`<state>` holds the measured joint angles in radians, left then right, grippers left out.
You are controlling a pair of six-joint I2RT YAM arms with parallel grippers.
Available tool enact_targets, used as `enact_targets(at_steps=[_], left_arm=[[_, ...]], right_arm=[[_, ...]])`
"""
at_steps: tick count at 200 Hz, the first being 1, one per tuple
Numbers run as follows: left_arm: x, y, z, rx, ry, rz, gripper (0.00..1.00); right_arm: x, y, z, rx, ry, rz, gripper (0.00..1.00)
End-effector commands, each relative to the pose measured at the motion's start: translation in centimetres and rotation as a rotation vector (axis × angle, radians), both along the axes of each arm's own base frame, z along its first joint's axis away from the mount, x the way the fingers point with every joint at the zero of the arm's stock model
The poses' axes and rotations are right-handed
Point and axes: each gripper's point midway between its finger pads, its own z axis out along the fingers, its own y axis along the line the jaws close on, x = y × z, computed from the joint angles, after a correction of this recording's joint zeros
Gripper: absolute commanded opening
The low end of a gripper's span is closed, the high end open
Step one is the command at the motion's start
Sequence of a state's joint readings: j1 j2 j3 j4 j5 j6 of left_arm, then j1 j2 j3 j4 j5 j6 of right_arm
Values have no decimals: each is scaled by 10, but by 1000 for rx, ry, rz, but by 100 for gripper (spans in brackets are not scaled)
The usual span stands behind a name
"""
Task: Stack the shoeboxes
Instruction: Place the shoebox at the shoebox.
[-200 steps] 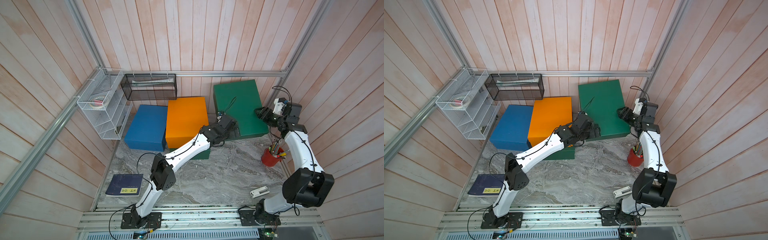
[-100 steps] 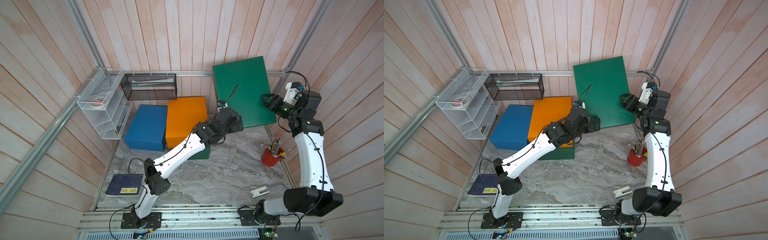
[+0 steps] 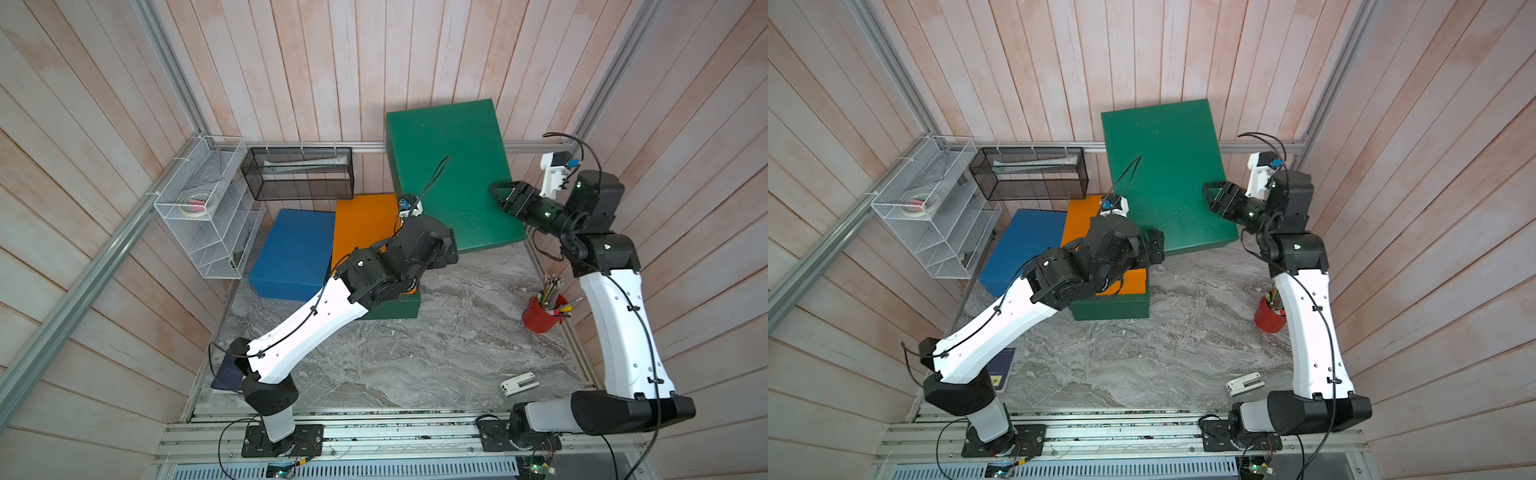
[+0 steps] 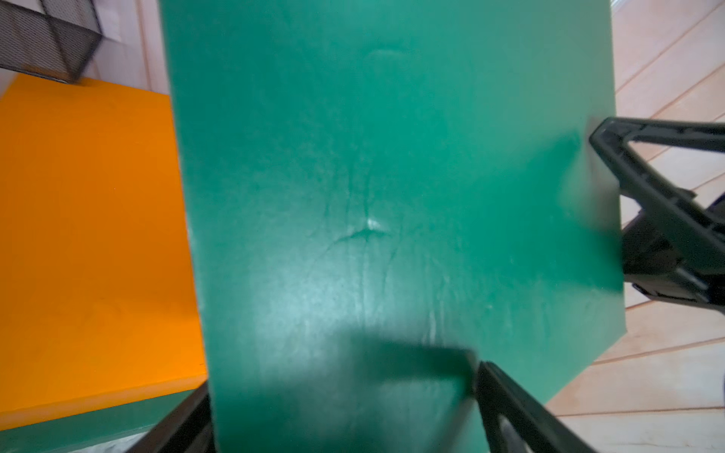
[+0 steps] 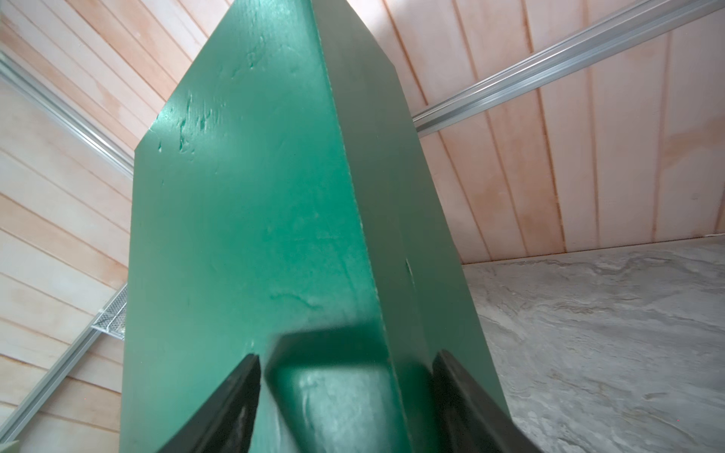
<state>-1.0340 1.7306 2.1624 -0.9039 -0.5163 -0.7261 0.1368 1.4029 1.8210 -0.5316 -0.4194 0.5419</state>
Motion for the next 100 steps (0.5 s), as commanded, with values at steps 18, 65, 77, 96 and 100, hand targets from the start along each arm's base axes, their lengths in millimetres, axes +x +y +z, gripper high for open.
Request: enact_targets(at_steps=[18, 65, 77, 96, 100], left_arm=[[-24, -7, 38, -168, -81, -77, 98], [-16, 34, 20, -149, -68, 6, 98], [-11, 43, 10, -147, -48, 21, 98], [-3, 57, -4, -150, -29, 45, 98], [3, 63, -6, -149, -29, 61, 98]], right_arm=[[-42, 86, -23, 80, 150, 304, 70], [-43, 137, -40, 82, 185, 391, 70], [-43, 148, -47, 76, 199, 407, 70], [-41, 159, -56, 68, 214, 418, 70], [-40, 160, -57, 68, 216, 419, 70]])
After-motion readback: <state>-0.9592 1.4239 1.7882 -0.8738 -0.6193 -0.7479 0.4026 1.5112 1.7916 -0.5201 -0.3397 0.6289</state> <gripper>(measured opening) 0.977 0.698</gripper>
